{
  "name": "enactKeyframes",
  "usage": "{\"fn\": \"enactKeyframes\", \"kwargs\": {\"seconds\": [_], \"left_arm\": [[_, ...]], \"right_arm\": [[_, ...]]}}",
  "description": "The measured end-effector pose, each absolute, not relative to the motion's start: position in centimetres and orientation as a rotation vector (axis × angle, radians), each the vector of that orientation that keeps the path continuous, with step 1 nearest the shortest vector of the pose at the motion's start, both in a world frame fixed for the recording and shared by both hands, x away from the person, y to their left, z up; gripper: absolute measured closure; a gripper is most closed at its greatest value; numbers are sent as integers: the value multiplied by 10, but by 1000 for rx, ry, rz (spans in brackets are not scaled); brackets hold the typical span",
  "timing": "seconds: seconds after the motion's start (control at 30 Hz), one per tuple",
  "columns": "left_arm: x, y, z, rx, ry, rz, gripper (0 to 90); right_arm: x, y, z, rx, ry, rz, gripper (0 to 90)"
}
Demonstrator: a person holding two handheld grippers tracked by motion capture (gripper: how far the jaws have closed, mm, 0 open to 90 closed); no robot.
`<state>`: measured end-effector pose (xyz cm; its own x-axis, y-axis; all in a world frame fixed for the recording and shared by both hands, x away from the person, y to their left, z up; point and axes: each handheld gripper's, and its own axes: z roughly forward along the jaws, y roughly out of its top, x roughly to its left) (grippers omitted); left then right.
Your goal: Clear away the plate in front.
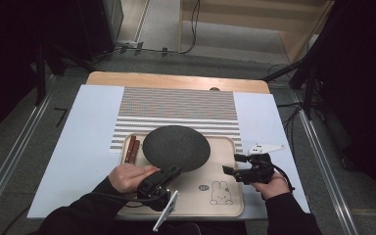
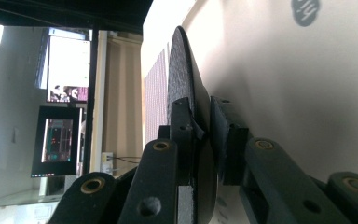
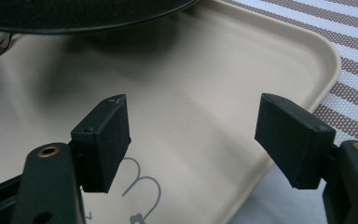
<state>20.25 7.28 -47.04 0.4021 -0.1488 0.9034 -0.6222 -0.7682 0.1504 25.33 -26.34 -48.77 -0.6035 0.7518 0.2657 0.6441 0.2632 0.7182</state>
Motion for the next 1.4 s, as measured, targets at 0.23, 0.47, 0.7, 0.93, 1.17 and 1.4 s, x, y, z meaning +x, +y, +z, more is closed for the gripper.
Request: {"fn": "enactKeyframes", "kwargs": {"seconds": [0.23,0.47,0.7,0.93,1.17,1.4], "left_arm": [[184,81,-469,2179,-640,1291,807],[177,83,-486,2226,-727,1175,831],[181,83,-497,2238,-787,1100,854],[186,84,-505,2275,-850,993,807],[192,85,-510,2281,-890,908,760],[196,85,-508,2286,-883,860,742]], "right_arm": [[253,-264,-488,1335,2389,1256,245],[254,-264,-488,1335,2389,1254,245],[253,-264,-489,1336,2393,1247,245],[253,-263,-488,1341,2387,1243,245],[253,-263,-489,1335,2398,1238,245],[252,-261,-489,1331,2406,1230,245]]}}
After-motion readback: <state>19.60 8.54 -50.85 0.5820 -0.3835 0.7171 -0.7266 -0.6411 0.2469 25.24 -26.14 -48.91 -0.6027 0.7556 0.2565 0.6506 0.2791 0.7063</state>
